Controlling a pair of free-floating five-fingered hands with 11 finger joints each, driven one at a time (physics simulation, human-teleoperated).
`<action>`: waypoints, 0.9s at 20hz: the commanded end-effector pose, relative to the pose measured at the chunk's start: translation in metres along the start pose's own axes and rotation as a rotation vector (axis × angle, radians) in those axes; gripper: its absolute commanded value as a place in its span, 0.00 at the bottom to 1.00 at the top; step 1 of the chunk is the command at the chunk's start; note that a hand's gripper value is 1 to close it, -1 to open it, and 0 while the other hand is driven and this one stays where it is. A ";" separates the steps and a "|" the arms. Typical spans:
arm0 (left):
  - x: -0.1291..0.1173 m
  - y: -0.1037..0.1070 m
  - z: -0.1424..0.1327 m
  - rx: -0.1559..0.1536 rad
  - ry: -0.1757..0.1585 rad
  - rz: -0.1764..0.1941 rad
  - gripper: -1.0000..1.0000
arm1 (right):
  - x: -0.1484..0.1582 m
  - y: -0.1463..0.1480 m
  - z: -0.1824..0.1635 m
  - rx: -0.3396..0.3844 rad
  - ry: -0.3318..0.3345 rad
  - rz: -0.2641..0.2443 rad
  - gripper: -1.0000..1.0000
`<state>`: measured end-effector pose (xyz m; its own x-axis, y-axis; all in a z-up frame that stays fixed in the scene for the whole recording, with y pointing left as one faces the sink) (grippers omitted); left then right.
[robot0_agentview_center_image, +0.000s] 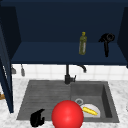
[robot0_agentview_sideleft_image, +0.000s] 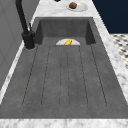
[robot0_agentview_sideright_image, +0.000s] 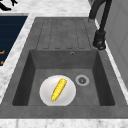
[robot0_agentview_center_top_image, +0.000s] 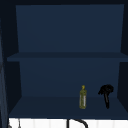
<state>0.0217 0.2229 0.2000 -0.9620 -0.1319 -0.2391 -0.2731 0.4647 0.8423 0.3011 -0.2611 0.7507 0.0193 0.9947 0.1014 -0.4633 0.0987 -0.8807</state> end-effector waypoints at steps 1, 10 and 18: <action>0.000 0.000 0.000 0.000 0.000 0.000 0.50 | -0.002 0.028 0.020 0.017 0.014 -0.007 0.00; 0.000 0.000 0.000 0.000 0.000 0.000 0.50 | -0.015 0.078 0.078 0.008 0.004 -0.025 0.00; 0.000 0.000 0.000 0.000 0.000 0.000 0.50 | -0.029 0.130 0.125 0.007 0.010 -0.015 0.00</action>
<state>0.0217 0.2229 0.2000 -0.9620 -0.1319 -0.2391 -0.2731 0.4647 0.8423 0.1532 -0.2780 0.7047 0.0197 0.9938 0.1094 -0.4686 0.1058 -0.8770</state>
